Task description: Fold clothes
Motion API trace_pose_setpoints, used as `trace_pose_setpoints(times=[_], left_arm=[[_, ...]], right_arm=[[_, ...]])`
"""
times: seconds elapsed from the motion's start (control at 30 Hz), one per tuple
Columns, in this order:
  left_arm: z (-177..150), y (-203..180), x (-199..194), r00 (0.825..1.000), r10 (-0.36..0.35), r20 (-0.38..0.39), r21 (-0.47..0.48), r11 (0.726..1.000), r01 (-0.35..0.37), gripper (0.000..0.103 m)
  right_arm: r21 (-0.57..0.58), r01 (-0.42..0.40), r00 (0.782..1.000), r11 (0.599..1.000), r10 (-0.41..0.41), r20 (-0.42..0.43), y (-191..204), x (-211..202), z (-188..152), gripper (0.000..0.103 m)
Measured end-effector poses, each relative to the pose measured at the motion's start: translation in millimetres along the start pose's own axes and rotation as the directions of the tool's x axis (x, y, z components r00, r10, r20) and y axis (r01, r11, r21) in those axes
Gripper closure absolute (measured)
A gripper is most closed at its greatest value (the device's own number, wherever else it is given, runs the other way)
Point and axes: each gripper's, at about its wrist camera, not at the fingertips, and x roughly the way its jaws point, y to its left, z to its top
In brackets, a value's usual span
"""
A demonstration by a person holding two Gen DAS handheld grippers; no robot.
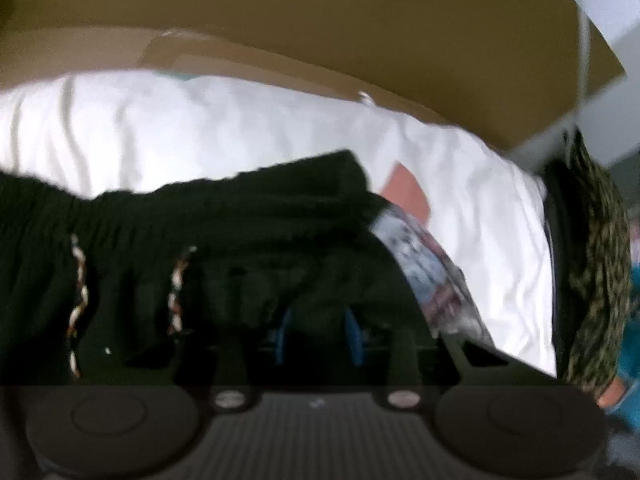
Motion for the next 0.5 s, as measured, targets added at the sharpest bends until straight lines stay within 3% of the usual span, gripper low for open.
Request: trace_pose_setpoints(times=[0.07, 0.1, 0.27, 0.5], left_arm=[[1.3, 1.5, 3.2, 1.0, 0.004, 0.009, -0.024, 1.0, -0.004, 0.072], [2.0, -0.4, 4.8, 1.0, 0.017, 0.017, -0.017, 1.0, -0.017, 0.072], [5.3, -5.9, 9.4, 0.996, 0.076, 0.048, 0.024, 0.997, -0.077, 0.076], [16.1, -6.4, 6.0, 0.993, 0.107, 0.045, 0.036, 0.993, -0.109, 0.081]], right_arm=[[-0.003, 0.034, 0.999, 0.999, -0.034, -0.027, -1.3, 9.3, -3.8, 0.1], [-0.005, 0.05, 0.998, 0.999, -0.051, -0.04, -2.0, 14.0, -5.6, 0.093], [0.042, 0.015, 0.999, 0.999, -0.013, -0.043, -9.4, 17.7, -5.3, 0.082], [0.026, 0.018, 1.0, 0.999, -0.018, -0.017, -2.8, 7.3, -6.7, 0.078]])
